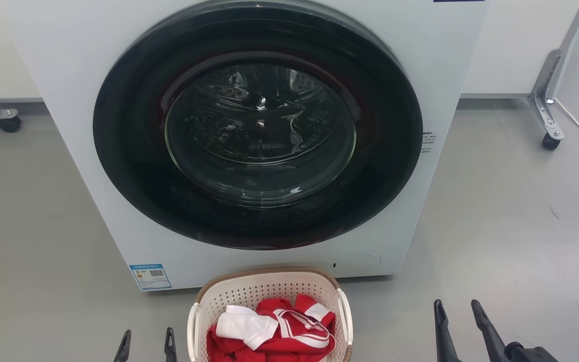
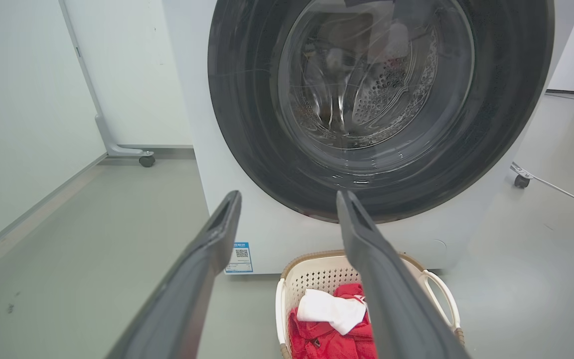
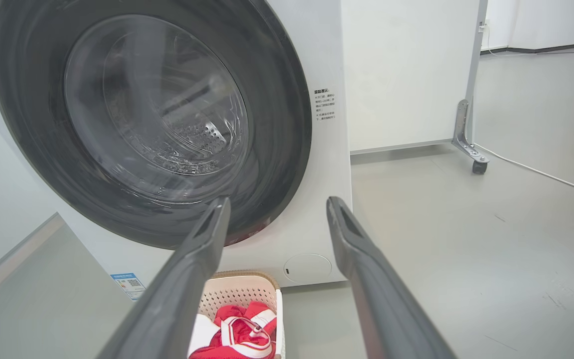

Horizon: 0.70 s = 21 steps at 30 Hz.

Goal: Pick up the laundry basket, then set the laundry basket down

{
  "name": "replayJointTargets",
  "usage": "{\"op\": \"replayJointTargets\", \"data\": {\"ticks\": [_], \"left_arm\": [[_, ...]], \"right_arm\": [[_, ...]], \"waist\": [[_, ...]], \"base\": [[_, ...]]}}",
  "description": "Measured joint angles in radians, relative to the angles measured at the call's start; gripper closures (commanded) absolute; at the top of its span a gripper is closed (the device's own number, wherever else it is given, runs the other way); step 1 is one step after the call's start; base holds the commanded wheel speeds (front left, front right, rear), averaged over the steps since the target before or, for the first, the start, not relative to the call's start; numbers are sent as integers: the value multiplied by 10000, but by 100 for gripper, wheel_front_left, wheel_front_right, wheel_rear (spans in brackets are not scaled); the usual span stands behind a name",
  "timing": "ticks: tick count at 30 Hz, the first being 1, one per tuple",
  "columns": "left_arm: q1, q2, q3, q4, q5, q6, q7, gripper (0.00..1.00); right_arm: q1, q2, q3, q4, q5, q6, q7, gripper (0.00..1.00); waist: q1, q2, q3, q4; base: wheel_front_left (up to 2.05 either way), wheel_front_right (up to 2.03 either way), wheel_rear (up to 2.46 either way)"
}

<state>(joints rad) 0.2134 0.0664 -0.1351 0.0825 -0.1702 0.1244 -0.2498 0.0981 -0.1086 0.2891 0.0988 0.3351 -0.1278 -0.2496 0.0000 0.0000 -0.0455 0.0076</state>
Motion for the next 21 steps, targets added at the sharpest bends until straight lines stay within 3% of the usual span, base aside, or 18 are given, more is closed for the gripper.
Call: {"op": "replayJointTargets", "data": {"ticks": [17, 18, 21], "left_arm": [[0, -46, 69, -178, 138, 2, 0, 0], [0, -48, 65, -178, 138, 0, 0, 100], [7, -54, 10, 121, 119, -12, 15, 100]], "right_arm": [[11, 161, -270, -276, -282, 0, 0, 0], [12, 171, -282, -280, -293, 0, 0, 100], [47, 196, -240, 15, -282, 2, 21, 100]], "waist": [[0, 0, 123, 14], [0, 0, 130, 13], [0, 0, 133, 12]], "base": [[0, 0, 0], [0, 0, 0], [0, 0, 0]]}}
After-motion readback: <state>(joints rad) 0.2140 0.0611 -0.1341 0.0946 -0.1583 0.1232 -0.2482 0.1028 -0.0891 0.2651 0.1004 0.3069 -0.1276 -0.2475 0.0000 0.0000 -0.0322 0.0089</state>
